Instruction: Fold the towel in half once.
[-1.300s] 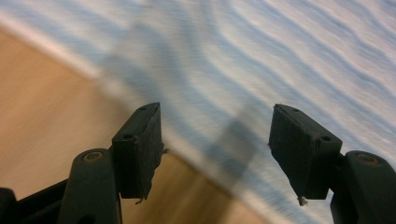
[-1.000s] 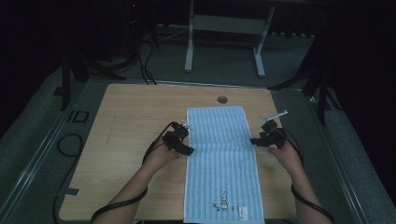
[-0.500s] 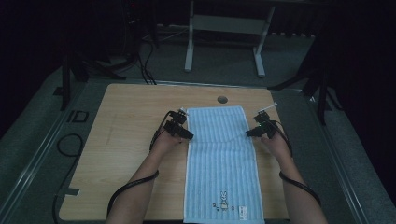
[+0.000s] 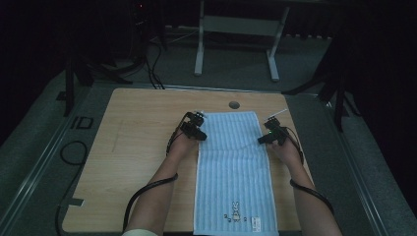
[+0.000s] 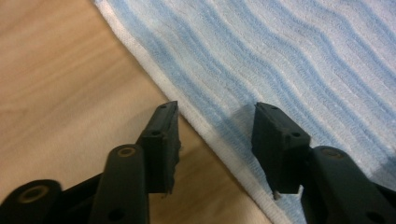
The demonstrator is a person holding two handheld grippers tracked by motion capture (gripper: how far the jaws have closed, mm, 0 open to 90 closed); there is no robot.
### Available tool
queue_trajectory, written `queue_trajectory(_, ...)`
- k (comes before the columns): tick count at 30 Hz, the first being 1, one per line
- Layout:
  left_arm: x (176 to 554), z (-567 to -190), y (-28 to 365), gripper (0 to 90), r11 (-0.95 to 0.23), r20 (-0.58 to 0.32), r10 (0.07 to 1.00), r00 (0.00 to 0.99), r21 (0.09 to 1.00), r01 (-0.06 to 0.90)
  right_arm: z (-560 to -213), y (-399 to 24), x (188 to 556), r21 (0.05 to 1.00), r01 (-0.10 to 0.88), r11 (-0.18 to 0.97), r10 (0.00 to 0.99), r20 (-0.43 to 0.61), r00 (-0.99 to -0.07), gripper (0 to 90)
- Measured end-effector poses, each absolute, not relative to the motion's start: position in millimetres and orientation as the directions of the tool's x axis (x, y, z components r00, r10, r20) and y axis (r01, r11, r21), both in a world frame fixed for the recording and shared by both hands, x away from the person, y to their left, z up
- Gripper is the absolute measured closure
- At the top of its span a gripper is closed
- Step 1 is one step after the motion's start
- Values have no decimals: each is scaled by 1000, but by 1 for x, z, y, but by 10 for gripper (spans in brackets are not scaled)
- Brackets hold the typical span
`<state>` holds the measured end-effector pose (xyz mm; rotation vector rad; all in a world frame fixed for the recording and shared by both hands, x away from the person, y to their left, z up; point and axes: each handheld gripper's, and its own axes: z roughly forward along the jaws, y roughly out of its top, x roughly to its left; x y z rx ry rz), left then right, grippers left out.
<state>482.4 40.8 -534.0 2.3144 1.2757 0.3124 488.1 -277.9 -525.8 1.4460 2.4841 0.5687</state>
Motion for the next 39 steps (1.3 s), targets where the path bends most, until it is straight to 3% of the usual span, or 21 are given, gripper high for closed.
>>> queue_trajectory(3, 489, -535, 35, 631, -451, -33, 835, 549, 531, 717, -525, -277, 489, 424, 787, 447, 867, 11, -499, 668)
queue_trajectory(6, 491, -535, 33, 683, -432, -58, 840, 540, 530, 730, -525, -277, 489, 428, 789, 442, 870, 12, -493, 689)
queue_trajectory(8, 492, -535, 32, 831, -401, -99, 846, 523, 529, 748, -525, -276, 489, 426, 787, 446, 866, 17, -500, 770)
queue_trajectory(10, 492, -535, 32, 868, -390, -114, 850, 515, 522, 759, -525, -275, 489, 416, 788, 454, 860, 27, -510, 843)
queue_trajectory(14, 488, -525, 32, 875, -415, -118, 833, 541, 513, 751, -522, -270, 485, 412, 758, 506, 840, -37, -541, 863)
queue_trajectory(20, 481, -494, 39, 875, -384, -197, 804, 561, 549, 742, -506, -275, 475, 462, 739, 490, 840, -25, -542, 863)
queue_trajectory(28, 456, -457, 57, 873, -409, -250, 734, 631, 579, 705, -474, -283, 431, 541, 658, 523, 800, -46, -598, 862)
queue_trajectory(33, 431, -458, 67, 871, -425, -313, 681, 662, 567, 705, -465, -296, 395, 595, 624, 507, 785, -21, -619, 859)
queue_trajectory(39, 393, -476, 69, 869, -472, -354, 610, 709, 557, 684, -482, -304, 354, 595, 617, 515, 770, -7, -637, 855)
